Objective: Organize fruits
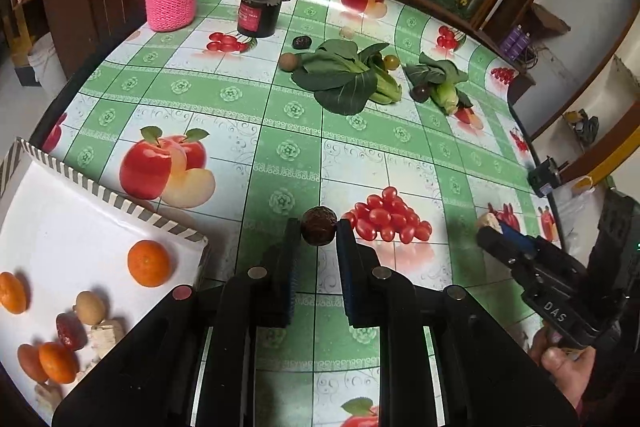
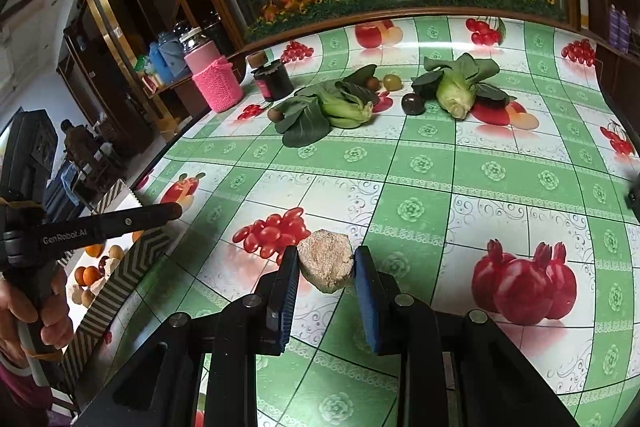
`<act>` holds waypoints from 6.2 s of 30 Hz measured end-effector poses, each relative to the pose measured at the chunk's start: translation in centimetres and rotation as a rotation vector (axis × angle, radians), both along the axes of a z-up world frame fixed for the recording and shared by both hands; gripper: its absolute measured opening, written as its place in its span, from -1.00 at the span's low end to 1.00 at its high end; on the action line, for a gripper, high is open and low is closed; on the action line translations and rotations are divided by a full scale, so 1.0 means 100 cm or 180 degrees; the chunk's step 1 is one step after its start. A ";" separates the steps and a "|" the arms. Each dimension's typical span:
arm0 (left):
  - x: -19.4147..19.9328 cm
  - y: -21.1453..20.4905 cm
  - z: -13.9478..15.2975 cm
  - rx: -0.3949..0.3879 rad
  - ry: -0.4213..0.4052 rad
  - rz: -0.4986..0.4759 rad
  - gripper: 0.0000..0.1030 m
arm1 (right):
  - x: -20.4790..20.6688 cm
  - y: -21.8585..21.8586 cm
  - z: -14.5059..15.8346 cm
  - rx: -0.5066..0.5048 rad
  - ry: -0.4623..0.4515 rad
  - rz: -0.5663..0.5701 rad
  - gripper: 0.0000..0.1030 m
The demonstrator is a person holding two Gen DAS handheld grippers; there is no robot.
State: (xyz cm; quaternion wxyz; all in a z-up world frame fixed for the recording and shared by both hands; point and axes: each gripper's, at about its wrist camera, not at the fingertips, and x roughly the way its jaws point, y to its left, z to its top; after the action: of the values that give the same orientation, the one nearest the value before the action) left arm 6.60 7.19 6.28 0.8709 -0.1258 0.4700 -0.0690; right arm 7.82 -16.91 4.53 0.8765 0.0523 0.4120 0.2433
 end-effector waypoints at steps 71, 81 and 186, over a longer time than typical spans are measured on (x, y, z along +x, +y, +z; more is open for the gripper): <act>-0.178 0.178 -0.012 0.0956 -0.0185 0.0981 0.01 | -0.075 0.264 -0.004 -0.0421 -0.0141 0.1278 -0.40; -0.179 0.157 -0.005 0.1054 -0.0392 0.1027 0.01 | -0.096 0.255 0.006 -0.0303 -0.0235 0.1163 -0.40; -0.192 0.117 0.002 0.1301 -0.0682 0.1388 0.01 | -0.126 0.245 0.001 -0.0341 -0.0237 0.1042 -0.38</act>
State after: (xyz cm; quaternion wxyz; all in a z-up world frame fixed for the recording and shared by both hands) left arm -12.62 18.90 6.48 0.9170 -0.0380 0.3417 0.2024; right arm -4.82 7.62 4.64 0.8414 -0.0714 0.3946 0.3622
